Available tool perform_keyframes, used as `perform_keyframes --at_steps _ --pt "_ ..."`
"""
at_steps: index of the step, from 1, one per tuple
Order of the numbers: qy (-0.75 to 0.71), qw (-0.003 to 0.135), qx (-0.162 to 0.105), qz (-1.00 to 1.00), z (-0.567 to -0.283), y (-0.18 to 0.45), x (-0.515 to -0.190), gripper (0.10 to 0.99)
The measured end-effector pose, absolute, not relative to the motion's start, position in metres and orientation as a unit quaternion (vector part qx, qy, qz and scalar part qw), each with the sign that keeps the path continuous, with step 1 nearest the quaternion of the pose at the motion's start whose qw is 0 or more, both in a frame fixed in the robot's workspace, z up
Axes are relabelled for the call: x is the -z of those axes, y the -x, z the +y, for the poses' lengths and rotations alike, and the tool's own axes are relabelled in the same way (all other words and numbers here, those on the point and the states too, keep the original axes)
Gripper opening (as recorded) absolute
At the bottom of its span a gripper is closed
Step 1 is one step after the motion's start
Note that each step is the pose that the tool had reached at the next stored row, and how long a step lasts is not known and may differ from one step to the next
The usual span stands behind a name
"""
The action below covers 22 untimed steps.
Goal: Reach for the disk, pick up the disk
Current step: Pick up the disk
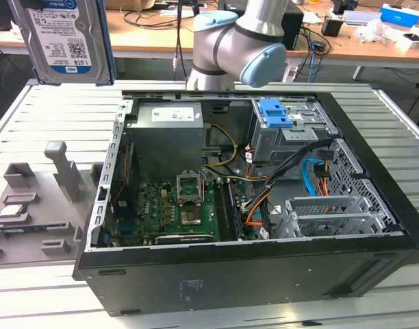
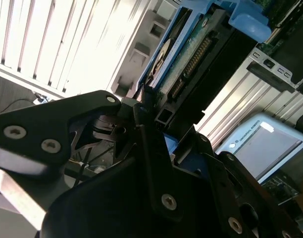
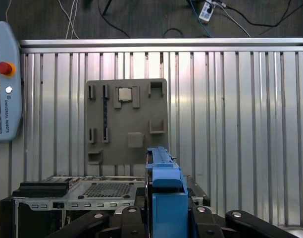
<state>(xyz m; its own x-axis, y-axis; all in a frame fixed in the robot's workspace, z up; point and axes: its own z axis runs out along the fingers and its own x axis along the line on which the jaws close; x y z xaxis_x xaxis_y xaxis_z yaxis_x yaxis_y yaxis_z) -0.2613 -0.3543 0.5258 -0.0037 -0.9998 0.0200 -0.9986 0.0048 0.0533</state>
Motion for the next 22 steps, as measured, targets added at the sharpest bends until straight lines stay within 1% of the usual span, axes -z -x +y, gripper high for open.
perform_keyframes --at_steps 22 --pt "-0.705 0.026 0.012 -0.708 -0.354 0.190 -0.526 0.365"
